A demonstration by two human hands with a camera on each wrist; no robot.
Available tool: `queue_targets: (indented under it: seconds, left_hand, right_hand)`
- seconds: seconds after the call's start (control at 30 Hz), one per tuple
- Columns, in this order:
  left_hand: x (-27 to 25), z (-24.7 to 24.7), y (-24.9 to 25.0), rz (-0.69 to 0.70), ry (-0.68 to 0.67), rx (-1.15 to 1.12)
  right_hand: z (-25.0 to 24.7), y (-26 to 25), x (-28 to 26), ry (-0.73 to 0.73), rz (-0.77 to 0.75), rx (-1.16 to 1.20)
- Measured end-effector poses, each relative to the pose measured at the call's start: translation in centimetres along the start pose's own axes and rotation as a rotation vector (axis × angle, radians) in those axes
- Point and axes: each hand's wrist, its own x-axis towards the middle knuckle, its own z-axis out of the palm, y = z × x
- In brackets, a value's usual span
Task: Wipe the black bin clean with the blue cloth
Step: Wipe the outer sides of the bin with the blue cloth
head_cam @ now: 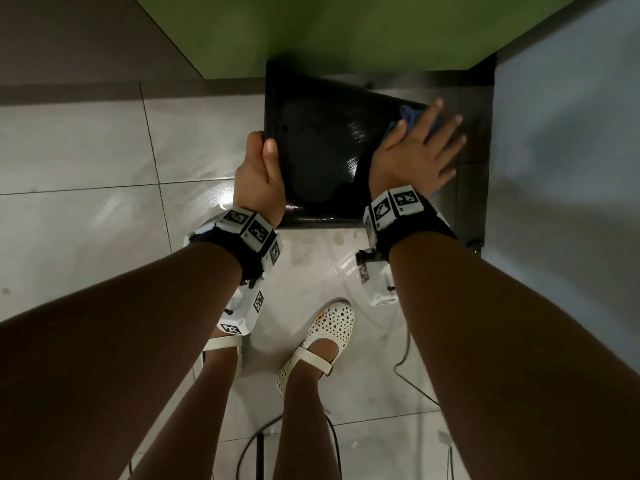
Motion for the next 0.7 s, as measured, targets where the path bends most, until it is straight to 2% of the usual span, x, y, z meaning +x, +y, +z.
queue_targets:
  seconds: [0.07, 0.1, 0.2, 0.27, 0.33, 0.4, 0.43, 0.5, 0.6, 0.7]
  left_hand:
    - [0.0, 0.0, -0.2, -0.010, 0.006, 0.011]
    - [-0.1, 0.0, -0.3, -0.018, 0.005, 0.018]
    - [-0.6, -0.7, -0.8, 0.002, -0.018, 0.020]
    - [-0.7, -1.4, -1.1, -0.011, -0.090, -0.032]
    - [-0.3, -2.2, -0.7, -0.141, -0.192, -0.134]
    - [1.1, -3.1, 0.8, -0.387, -0.302, -0.322]
    - [2.3, -3.5, 1.6, -0.509, -0.335, -0.423]
    - [4.9, -4.1, 3.0, -0.663, -0.336, -0.530]
    - [8.0, -4.6, 4.0, -0.796, -0.303, -0.535]
    - [9.0, -4.0, 3.5, -0.813, -0.314, -0.484]
  right_hand:
    - [0.1, -0.8, -0.4, -0.005, 0.236, 0.044]
    - [0.3, -1.0, -0.8, -0.007, 0.289, 0.060]
    - [1.4, -0.3, -2.5, 0.050, 0.224, 0.057]
    - [2.2, 0.9, -3.7, 0.108, 0.168, 0.057]
    - [2.7, 1.8, -4.7, 0.180, 0.173, 0.073]
    - [3.0, 2.3, -5.4, 0.233, 0.173, 0.101]
    - [3.2, 2.6, -5.7, 0.240, 0.158, 0.108]
    - [3.4, 3.2, -6.2, 0.230, 0.106, 0.099]
    - [3.7, 3.7, -6.8, 0.238, 0.062, 0.088]
    - [3.6, 3.6, -7.0, 0.275, 0.050, 0.101]
